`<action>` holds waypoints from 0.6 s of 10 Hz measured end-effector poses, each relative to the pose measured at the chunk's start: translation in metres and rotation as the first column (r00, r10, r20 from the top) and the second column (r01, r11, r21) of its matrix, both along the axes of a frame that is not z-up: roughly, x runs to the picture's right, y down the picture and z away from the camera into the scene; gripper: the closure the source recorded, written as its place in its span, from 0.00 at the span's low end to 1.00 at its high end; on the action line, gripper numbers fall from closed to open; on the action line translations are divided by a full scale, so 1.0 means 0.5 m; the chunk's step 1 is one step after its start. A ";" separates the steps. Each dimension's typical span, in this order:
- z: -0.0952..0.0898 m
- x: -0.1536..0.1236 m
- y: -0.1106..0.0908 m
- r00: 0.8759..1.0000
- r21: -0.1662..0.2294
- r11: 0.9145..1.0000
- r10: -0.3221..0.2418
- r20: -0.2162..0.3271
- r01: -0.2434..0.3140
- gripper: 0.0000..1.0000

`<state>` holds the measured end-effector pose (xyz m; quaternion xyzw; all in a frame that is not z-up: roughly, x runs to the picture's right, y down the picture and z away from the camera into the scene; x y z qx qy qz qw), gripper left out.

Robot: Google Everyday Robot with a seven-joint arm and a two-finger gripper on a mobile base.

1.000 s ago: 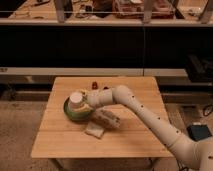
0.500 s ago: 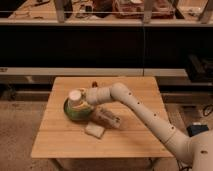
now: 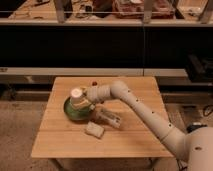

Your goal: Place the ceramic cup in the ceramic bowl

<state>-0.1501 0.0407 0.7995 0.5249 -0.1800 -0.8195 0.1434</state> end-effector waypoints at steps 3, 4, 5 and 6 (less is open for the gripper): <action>0.025 -0.001 0.006 1.000 -0.028 1.000 -0.007 -0.013 0.007 0.72; 0.033 0.000 0.008 1.000 -0.037 0.999 -0.008 -0.016 0.007 0.72; 0.041 0.000 0.014 1.000 -0.048 0.999 -0.011 -0.017 0.010 0.72; 0.049 -0.002 0.021 1.000 -0.058 0.998 -0.015 -0.018 0.014 0.72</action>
